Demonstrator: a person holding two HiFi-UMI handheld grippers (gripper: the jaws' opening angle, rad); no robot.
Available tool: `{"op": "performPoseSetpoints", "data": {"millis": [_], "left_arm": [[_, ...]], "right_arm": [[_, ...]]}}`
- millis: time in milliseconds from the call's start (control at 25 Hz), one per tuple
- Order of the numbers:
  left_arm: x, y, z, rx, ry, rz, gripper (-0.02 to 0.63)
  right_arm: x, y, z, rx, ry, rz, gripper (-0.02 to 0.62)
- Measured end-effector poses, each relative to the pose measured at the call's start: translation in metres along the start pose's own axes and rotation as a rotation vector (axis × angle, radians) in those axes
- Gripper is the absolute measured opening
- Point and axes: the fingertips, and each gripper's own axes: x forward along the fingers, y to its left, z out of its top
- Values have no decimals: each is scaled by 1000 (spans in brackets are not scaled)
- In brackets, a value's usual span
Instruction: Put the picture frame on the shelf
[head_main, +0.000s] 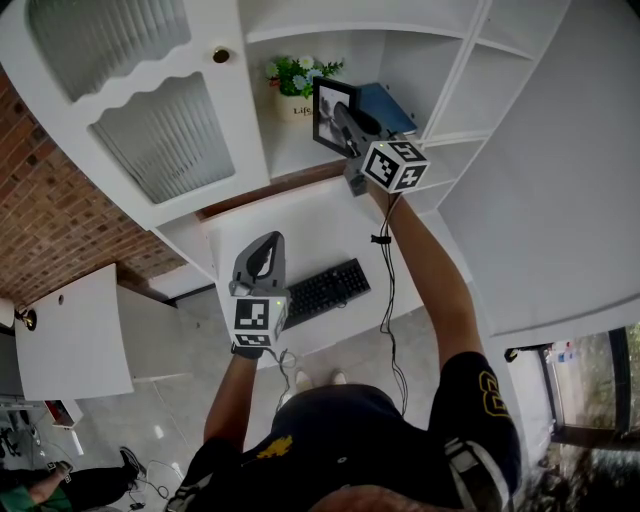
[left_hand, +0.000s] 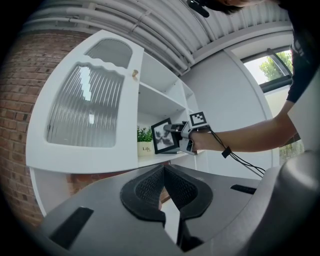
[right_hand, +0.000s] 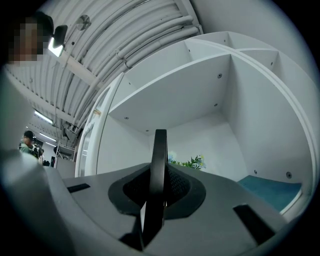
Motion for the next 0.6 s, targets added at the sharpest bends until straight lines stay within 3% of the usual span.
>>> {"op": "performPoseSetpoints", "data": {"millis": [600], "left_arm": [[3, 0, -2, 1, 3, -13, 18]], "right_arm": [[11, -1, -11, -2, 23, 12, 43]]}}
